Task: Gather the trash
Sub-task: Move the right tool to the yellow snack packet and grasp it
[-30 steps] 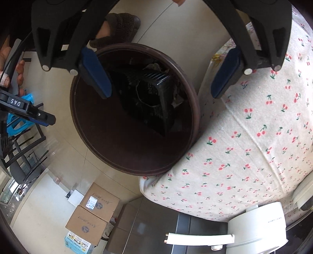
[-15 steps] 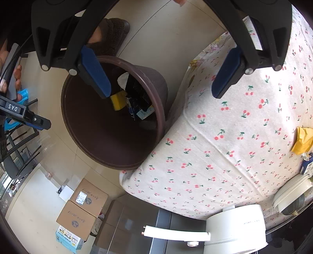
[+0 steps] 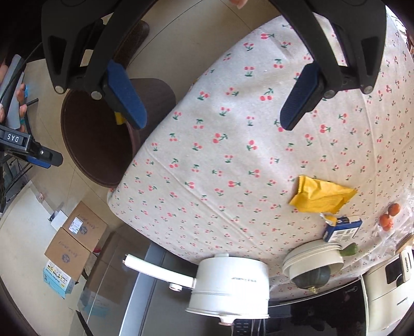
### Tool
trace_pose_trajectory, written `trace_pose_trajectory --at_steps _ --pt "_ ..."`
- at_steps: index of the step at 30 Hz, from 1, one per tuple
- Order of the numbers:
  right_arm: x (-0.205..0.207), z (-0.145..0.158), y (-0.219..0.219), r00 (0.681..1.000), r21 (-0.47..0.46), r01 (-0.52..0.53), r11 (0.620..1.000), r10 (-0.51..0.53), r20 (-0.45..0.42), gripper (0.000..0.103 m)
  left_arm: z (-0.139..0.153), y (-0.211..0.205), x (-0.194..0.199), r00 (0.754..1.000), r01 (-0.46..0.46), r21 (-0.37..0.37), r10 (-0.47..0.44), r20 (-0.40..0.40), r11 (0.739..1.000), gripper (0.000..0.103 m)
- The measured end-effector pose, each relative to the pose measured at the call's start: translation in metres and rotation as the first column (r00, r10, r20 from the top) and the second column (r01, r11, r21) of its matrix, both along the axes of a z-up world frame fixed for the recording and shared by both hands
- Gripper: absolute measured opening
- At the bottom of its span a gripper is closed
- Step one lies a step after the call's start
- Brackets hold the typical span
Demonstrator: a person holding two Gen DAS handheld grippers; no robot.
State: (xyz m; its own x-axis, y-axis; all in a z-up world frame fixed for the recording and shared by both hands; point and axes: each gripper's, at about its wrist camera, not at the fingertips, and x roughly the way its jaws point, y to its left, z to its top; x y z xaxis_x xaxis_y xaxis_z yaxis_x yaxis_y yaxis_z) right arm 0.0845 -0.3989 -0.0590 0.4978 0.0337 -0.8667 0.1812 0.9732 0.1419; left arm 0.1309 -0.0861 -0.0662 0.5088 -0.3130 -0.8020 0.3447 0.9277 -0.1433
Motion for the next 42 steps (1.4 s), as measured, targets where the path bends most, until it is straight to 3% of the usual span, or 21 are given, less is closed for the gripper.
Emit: trace_pose_trajectory --at_steps 7,18,30,38,42 --pt "0.028 0.008 0.058 0.994 -0.039 -0.112 0.993 0.113 0.011 0.094 0.003 0.054 0.0 0.994 -0.106 0.02 0.106 0.021 0.994 0.102" --pt "0.064 0.017 0.127 0.976 -0.032 -0.214 0.976 0.215 0.03 0.094 0.002 0.119 -0.002 0.974 -0.228 -0.009 0.228 -0.009 0.974 0.102" --pt "0.1 0.024 0.191 0.951 0.002 -0.303 0.953 0.303 0.056 0.094 0.014 0.162 0.004 0.957 -0.288 0.085 0.287 0.034 0.954 0.102" --pt "0.139 0.01 0.232 0.941 0.025 -0.335 0.942 0.334 0.052 0.094 0.005 0.195 0.013 0.923 -0.384 0.104 0.384 0.026 0.917 0.102" --pt "0.161 -0.005 0.262 0.914 0.018 -0.404 0.914 0.403 0.049 0.094 0.0 0.208 0.014 0.906 -0.423 0.11 0.424 0.014 0.9 0.102"
